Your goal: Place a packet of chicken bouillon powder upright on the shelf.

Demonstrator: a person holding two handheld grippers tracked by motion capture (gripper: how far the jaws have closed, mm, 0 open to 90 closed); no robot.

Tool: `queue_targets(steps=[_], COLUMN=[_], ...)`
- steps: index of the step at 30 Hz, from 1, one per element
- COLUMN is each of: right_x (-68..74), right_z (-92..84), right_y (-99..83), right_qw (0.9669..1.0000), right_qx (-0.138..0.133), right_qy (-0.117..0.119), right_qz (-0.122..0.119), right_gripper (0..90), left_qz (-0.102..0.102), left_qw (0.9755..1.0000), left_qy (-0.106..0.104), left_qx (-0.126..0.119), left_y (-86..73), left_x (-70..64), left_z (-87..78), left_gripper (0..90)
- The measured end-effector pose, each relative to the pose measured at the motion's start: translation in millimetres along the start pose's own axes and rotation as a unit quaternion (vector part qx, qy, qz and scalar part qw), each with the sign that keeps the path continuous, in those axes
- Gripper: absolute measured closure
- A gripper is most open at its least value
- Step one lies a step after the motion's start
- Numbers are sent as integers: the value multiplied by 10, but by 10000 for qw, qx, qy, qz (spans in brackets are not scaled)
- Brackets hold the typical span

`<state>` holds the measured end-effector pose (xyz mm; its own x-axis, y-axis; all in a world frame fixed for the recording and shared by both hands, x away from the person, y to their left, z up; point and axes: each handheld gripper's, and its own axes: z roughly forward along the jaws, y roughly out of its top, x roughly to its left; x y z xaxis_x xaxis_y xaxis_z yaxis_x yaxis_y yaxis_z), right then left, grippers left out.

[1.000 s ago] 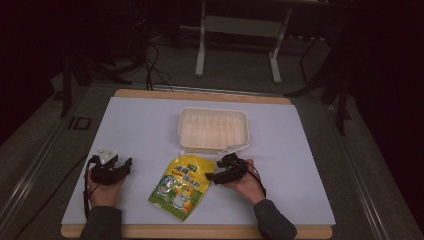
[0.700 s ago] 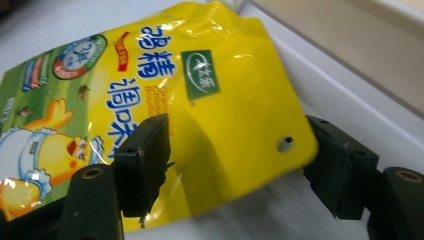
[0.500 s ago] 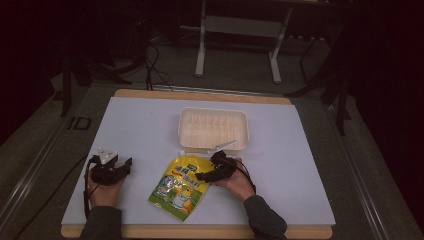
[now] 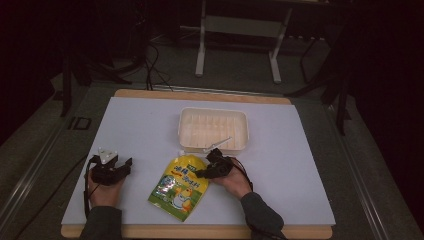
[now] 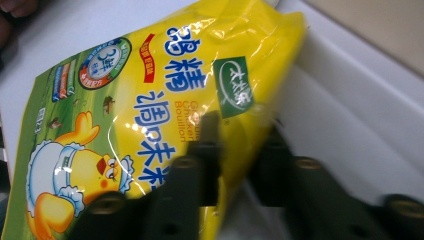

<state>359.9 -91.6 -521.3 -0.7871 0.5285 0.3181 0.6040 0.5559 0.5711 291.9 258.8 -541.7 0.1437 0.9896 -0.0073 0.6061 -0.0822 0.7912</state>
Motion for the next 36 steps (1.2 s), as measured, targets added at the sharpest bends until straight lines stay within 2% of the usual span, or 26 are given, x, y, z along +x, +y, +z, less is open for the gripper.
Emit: queue_targets(steps=[5, 6, 13, 17, 20, 27, 36], right_x=[56, 65, 160, 198, 235, 302, 316], right_z=[-41, -57, -235, -309, -405, -592, -839], right_y=[4, 6, 73, 125, 220, 395, 492], right_qw=[9999, 9998, 9983, 9974, 9960, 9930, 9897], right_qx=[-18, -59, -403, -526, -667, -931, -1163], right_qy=[-31, 2, 111, 159, 180, 89, -92], right_qz=[-164, -186, -409, -460, -561, -728, -833], right_gripper=[864, 896, 900, 900, 900, 900, 900], left_qz=[0, 0, -3, -3, -15, -15, -21], left_qw=[10000, 10000, 10000, 10000, 10000, 10000, 10000], left_qy=[-7, -5, -4, -5, -1, -13, -15], left_qx=[4, 3, 8, 6, 4, 33, 37], left_y=[0, 0, 0, 0, 1, 4, 4], left_x=[1, 1, 2, 2, 6, 7, 9], left_z=[0, -1, 0, 0, 0, 6, 4], left_gripper=[450, 451, 450, 450, 450, 450, 450])
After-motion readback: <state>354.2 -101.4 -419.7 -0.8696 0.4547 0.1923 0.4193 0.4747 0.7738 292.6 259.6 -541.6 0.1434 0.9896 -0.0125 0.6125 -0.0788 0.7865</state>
